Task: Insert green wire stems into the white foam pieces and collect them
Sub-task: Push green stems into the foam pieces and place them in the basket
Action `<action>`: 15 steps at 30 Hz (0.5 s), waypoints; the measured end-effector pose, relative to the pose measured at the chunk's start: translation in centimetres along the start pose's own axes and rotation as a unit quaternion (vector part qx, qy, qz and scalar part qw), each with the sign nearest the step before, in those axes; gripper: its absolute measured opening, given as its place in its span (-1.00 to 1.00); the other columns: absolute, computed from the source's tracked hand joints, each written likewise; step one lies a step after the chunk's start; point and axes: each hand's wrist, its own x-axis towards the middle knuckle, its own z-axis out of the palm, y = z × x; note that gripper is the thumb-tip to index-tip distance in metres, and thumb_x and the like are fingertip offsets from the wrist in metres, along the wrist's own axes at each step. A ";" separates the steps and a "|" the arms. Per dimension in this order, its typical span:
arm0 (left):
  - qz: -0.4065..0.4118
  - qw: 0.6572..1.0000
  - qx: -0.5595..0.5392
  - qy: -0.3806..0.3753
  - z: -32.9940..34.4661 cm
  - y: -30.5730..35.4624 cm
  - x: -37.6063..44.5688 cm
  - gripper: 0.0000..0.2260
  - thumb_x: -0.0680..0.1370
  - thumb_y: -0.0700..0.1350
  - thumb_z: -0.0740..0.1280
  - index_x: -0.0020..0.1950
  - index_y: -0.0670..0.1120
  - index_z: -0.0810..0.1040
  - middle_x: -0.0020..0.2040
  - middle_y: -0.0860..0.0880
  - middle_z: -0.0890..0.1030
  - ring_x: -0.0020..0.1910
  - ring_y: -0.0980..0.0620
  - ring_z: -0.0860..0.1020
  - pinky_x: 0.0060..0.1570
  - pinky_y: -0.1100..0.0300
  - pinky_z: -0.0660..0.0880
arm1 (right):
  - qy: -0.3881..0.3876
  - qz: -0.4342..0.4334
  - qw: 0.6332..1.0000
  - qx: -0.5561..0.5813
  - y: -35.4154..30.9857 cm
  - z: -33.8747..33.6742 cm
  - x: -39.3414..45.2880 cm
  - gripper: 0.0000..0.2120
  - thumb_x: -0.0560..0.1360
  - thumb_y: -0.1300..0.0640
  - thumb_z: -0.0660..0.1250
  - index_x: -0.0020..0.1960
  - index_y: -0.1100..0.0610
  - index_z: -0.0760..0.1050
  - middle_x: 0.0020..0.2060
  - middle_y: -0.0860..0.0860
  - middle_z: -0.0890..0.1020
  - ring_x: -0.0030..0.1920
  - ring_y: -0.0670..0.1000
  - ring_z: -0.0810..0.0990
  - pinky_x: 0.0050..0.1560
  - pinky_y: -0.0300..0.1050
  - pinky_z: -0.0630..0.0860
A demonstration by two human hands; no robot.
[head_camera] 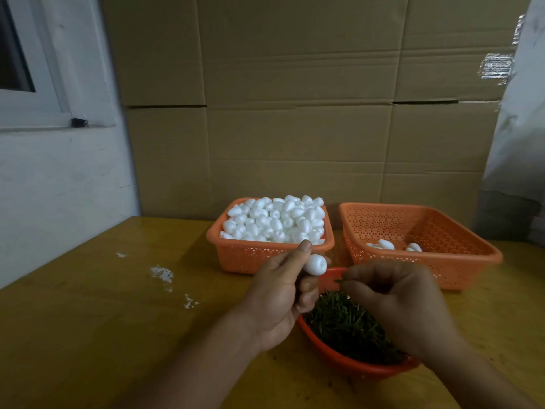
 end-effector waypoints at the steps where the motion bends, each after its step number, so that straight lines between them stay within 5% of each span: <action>1: -0.004 1.000 -0.008 0.002 0.0 0.0 0.0 -0.63 0.50 0.16 0.35 -0.03 -0.15 0.62 -0.43 0.00 0.34 -0.46 0.10 0.32 -0.46 0.28 0.25 | 0.012 0.007 0.998 0.064 -0.3 0.0 0.0 -0.86 0.40 0.32 0.53 -0.19 0.10 0.71 -0.37 -0.03 0.72 -0.42 -0.15 0.63 -0.38 -0.38 0.50; 5: -0.002 1.000 -0.027 0.010 -0.1 -0.1 0.1 -0.69 0.50 0.13 0.36 -0.03 -0.12 0.57 -0.44 -0.01 0.33 -0.49 0.09 0.31 -0.48 0.27 0.25 | 0.008 0.017 0.972 0.236 -1.3 0.0 -0.3 -0.89 0.32 0.27 0.50 -0.15 0.24 0.69 -0.40 0.17 0.68 -0.42 0.02 0.61 -0.33 -0.29 0.56; 15: 0.012 1.000 -0.006 0.015 0.4 -0.2 -0.1 -0.71 0.51 0.14 0.33 -0.18 -0.08 0.55 -0.47 -0.02 0.27 -0.52 0.09 0.25 -0.53 0.27 0.19 | -0.013 -0.003 0.980 0.198 -1.0 0.8 -0.5 -0.96 0.42 0.24 0.47 -0.14 0.17 0.70 -0.32 0.08 0.73 -0.41 -0.10 0.60 -0.33 -0.33 0.53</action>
